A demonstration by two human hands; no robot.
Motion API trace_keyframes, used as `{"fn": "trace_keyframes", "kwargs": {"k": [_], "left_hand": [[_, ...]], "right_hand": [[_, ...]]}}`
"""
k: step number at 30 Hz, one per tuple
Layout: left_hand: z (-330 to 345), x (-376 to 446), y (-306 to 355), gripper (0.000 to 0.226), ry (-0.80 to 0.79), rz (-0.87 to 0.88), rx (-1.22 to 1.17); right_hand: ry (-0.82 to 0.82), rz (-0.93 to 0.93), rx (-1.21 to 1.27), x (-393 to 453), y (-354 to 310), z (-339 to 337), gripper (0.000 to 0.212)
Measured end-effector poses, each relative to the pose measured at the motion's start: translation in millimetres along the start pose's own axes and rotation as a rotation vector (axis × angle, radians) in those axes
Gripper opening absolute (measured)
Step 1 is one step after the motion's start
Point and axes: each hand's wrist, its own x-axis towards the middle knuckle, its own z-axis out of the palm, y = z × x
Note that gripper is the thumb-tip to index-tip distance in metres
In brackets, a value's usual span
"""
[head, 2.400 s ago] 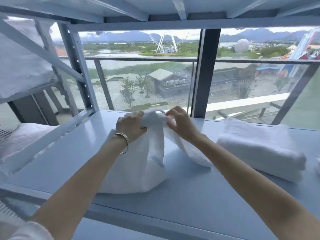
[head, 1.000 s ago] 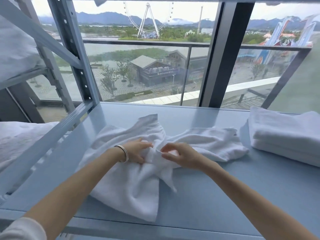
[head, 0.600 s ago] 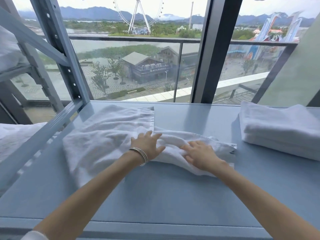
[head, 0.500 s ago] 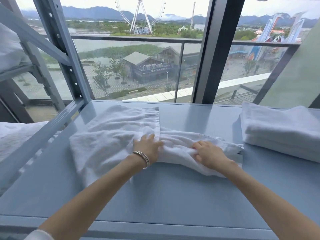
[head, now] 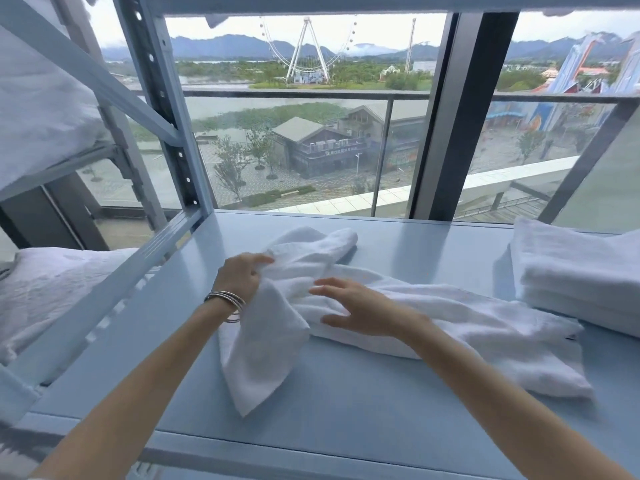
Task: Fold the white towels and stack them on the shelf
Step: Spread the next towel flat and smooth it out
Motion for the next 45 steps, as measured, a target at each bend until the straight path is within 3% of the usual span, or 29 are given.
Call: {"fn": "trace_keyframes", "kwargs": {"k": [4,7,10,13,18,20,24,27,28,31,33,35,39,41,43,45], "left_hand": [[-21.4,-6.5,-46.1,0.049,0.044,-0.168,0.094],[-26.2,-20.0,-72.1,0.051,-0.051,-0.13,0.17],[-19.3,-31.5,-76.6,0.053,-0.132,-0.099,0.176],[-13.2,-35.1,-72.3,0.047,-0.137,-0.111,0.109],[-18.2,-41.1,-74.6,0.038,-0.204,-0.034,-0.031],[-24.7,-40.6,-85.8,0.044,-0.105,-0.023,0.049],[-38.4,-37.9,-109.6,0.049,-0.009,-0.093,0.448],[-47.5,-41.7,-108.3,0.039,-0.054,-0.251,0.666],[-44.9,-41.6,-108.4,0.039,0.0,-0.232,0.73],[-33.9,-46.0,-81.8,0.027,0.134,0.102,0.766],[-8.4,-54.5,-64.7,0.038,-0.04,0.186,0.631],[11.0,-70.3,-53.8,0.058,-0.306,-0.016,0.519],[12.7,-86.5,-74.5,0.07,-0.385,-0.138,0.425],[1.9,-85.1,-84.4,0.072,-0.43,-0.181,0.46],[-9.8,-82.7,-92.3,0.075,-0.492,-0.283,0.475],[-19.0,-78.3,-95.3,0.073,-0.551,-0.409,0.456]], "right_hand": [[-0.078,0.018,-0.281,19.7,7.1,26.1,0.03],[-0.153,0.172,-0.39,21.1,5.7,10.5,0.024],[-0.128,0.138,-0.523,35.5,-14.7,2.2,0.025],[0.035,-0.002,-0.356,66.5,-34.0,23.5,0.026],[-0.074,-0.032,-0.226,105.5,-51.2,68.5,0.048],[-0.097,-0.035,-0.236,107.5,-43.1,72.4,0.055],[-0.209,-0.101,-0.387,96.4,-34.4,56.9,0.072],[-0.397,-0.087,-0.411,97.0,-41.9,44.6,0.066],[-0.431,-0.075,-0.389,101.9,-46.7,42.6,0.062],[-0.212,-0.057,-0.274,126.6,-65.8,42.8,0.041],[-0.179,-0.069,-0.261,145.9,-73.9,49.6,0.038],[-0.273,-0.072,-0.333,163.3,-77.1,62.5,0.038],[-0.299,-0.081,-0.245,175.5,-67.7,77.8,0.048],[-0.124,-0.092,-0.07,167.9,-64.4,81.6,0.049],[0.15,-0.04,0.007,152.0,-61.8,80.0,0.04],[0.248,0.04,0.005,131.9,-51.1,81.4,0.035]]}}
